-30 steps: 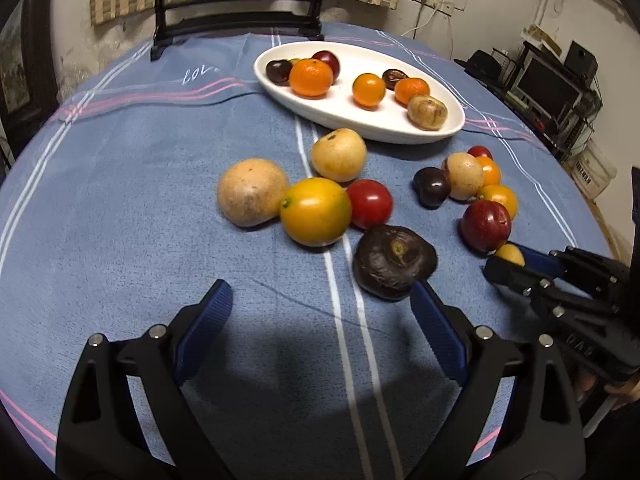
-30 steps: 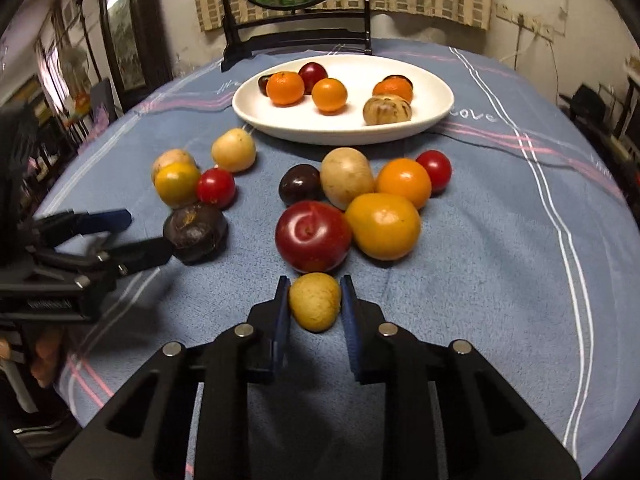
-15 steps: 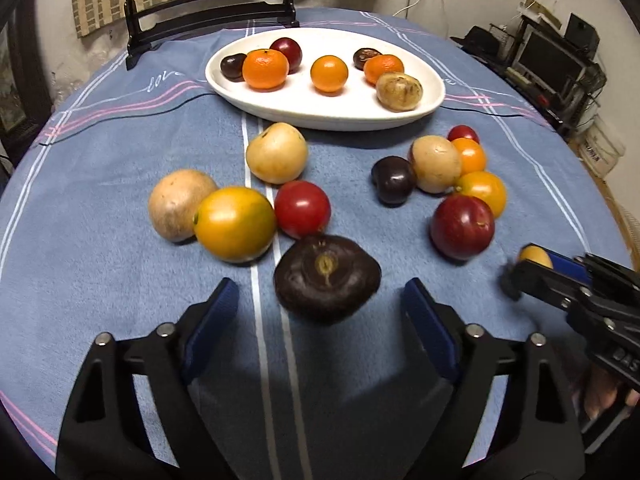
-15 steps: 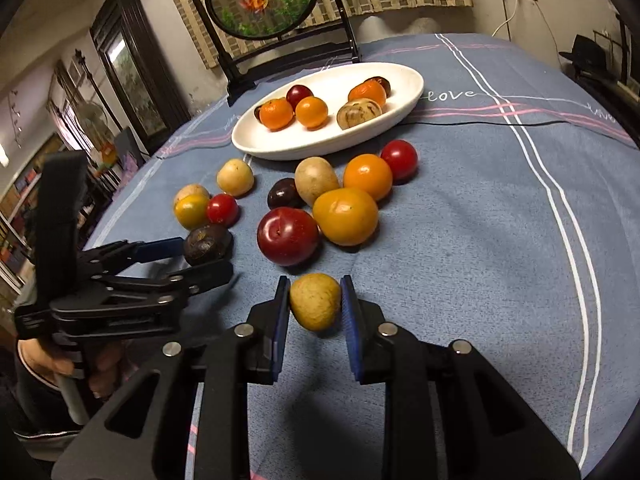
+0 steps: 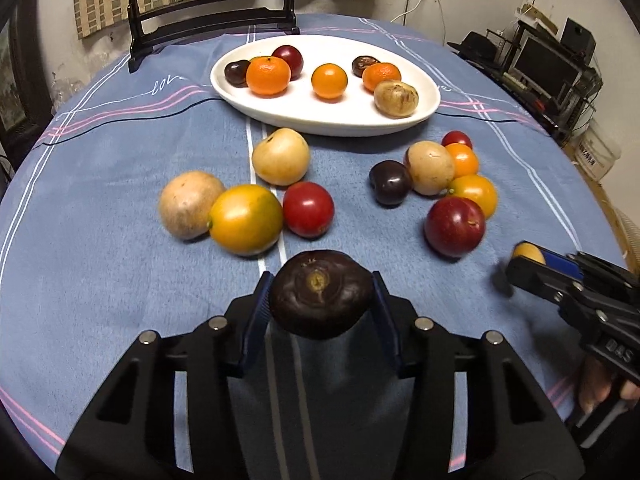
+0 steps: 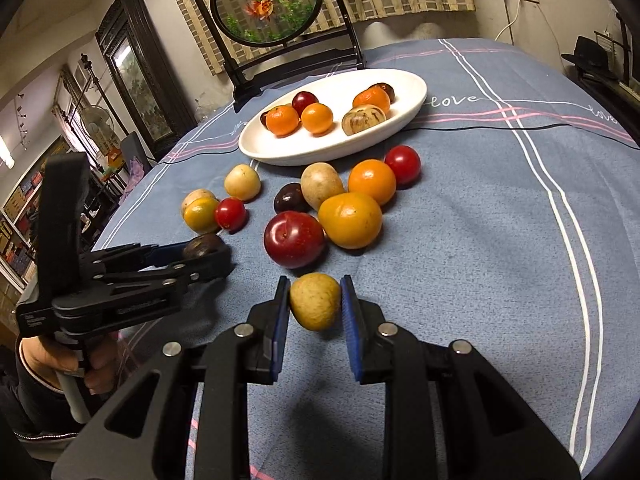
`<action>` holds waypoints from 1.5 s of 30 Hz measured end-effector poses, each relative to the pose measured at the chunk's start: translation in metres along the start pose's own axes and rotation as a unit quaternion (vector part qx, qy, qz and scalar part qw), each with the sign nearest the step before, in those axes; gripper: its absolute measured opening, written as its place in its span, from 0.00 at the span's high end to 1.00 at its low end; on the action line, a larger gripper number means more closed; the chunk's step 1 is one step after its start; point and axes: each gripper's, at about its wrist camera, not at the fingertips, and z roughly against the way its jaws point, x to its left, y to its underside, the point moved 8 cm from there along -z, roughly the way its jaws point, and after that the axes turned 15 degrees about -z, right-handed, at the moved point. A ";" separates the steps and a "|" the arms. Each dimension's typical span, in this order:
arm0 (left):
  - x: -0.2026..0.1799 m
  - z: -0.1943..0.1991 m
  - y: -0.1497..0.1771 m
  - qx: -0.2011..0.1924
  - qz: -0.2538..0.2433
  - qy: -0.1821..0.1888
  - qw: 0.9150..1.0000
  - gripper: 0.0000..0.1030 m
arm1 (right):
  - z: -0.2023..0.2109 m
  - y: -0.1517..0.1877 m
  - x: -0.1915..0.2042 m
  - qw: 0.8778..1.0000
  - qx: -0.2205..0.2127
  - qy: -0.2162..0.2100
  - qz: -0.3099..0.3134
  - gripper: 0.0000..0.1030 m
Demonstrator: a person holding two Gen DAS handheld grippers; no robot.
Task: Organize fruits
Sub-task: 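Grasp a dark brown fruit with the left tool while the right tool holds the yellow fruit, then carry both fruits onto the white plate and open both tools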
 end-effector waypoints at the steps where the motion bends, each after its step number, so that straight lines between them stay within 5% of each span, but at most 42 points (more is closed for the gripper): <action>1: 0.000 0.004 0.000 -0.004 -0.001 0.001 1.000 0.53 | 0.000 0.000 0.000 1.000 0.000 0.001 0.000 0.75; 9: 0.010 0.040 -0.027 -0.053 -0.018 -0.003 0.998 0.53 | 0.012 -0.014 0.005 1.000 -0.017 0.002 0.010 0.75; 16: 0.031 0.039 -0.083 -0.074 -0.043 -0.038 0.996 0.53 | 0.023 -0.070 0.023 0.997 -0.066 0.014 0.047 0.75; 24: 0.055 -0.015 -0.131 -0.048 -0.040 -0.041 0.997 0.53 | -0.021 -0.137 0.036 0.996 -0.058 0.024 0.057 0.75; 35: 0.080 -0.077 -0.137 0.004 -0.036 -0.048 0.998 0.51 | -0.101 -0.188 0.030 0.999 -0.009 0.047 0.024 0.75; 38: 0.081 -0.077 -0.138 -0.001 -0.041 -0.046 0.998 0.41 | -0.117 -0.195 0.029 0.999 0.003 0.043 0.009 0.75; 43: 0.090 -0.060 -0.142 -0.022 -0.037 -0.064 0.997 0.28 | -0.131 -0.203 0.021 0.999 0.007 0.033 -0.032 0.64; 45: 0.094 -0.051 -0.142 -0.030 -0.034 -0.069 0.997 0.26 | -0.127 -0.203 0.016 0.998 -0.007 0.039 -0.046 0.44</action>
